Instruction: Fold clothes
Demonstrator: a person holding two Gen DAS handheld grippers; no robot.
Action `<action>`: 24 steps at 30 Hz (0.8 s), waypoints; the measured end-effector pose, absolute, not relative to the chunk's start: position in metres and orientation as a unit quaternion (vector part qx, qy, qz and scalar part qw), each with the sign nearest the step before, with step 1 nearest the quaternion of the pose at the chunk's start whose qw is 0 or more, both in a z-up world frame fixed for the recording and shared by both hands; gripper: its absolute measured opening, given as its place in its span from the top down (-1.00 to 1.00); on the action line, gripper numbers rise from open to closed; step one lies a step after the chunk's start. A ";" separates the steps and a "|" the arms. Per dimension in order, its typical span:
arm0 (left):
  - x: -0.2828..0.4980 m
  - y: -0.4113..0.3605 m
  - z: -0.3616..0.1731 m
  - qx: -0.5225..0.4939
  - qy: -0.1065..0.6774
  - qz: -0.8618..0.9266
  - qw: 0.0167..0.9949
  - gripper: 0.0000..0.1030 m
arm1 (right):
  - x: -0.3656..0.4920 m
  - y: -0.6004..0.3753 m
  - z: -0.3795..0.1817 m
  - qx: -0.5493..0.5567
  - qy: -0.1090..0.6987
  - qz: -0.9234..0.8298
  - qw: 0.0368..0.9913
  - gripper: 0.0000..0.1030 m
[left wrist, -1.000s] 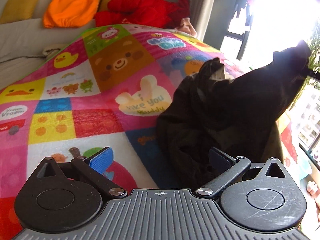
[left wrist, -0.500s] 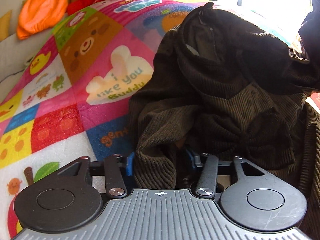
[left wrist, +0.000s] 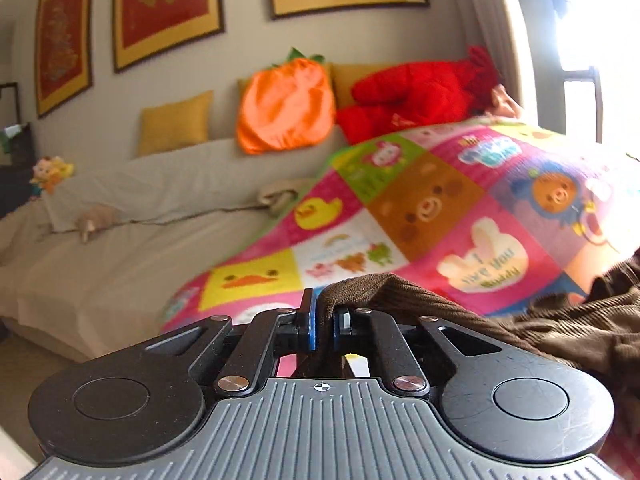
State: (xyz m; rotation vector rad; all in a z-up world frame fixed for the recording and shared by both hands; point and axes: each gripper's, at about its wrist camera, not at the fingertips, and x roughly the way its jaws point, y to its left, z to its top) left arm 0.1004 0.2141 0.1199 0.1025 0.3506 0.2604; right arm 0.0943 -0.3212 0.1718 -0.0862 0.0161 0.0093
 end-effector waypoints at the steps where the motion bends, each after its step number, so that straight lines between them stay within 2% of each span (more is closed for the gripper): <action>1: 0.089 0.223 0.130 0.052 0.160 0.144 0.975 0.84 | 0.091 -0.320 0.177 -0.045 -0.002 -0.002 0.999 0.81; 2: 0.079 0.230 0.139 0.054 0.147 0.160 0.975 0.84 | 0.087 -0.319 0.182 -0.047 -0.016 -0.016 0.999 1.00; 5: 0.054 0.252 0.153 0.039 0.144 0.167 0.975 0.84 | 0.084 -0.327 0.195 -0.036 -0.027 -0.033 0.998 1.00; 8: 0.042 0.256 0.136 0.039 0.180 0.144 0.972 0.81 | 0.086 -0.335 0.198 -0.024 -0.007 -0.027 0.999 1.00; 12: 0.032 0.254 0.104 0.019 0.226 0.120 0.967 0.70 | 0.095 -0.307 0.160 -0.059 0.075 0.032 0.995 0.99; 13: 0.030 0.255 0.100 0.003 0.231 0.115 0.966 0.57 | 0.098 -0.295 0.148 -0.063 0.098 0.055 0.992 0.99; 14: 0.025 0.259 0.097 -0.021 0.232 0.111 0.966 0.47 | 0.101 -0.283 0.137 -0.067 0.121 0.078 0.987 0.96; 16: 0.019 0.267 0.097 -0.066 0.232 0.105 0.965 0.10 | 0.107 -0.256 0.116 -0.074 0.168 0.129 0.974 0.81; 18: 0.009 0.277 0.096 -0.115 0.237 0.081 0.961 0.01 | 0.113 -0.232 0.098 -0.066 0.207 0.175 0.960 0.42; 20: 0.000 0.285 0.091 -0.160 0.245 0.052 0.955 -0.06 | 0.116 -0.214 0.083 -0.043 0.245 0.215 0.944 0.30; 24: -0.015 0.287 0.085 -0.216 0.240 0.010 0.946 -0.23 | 0.120 -0.194 0.063 0.004 0.298 0.258 0.919 0.22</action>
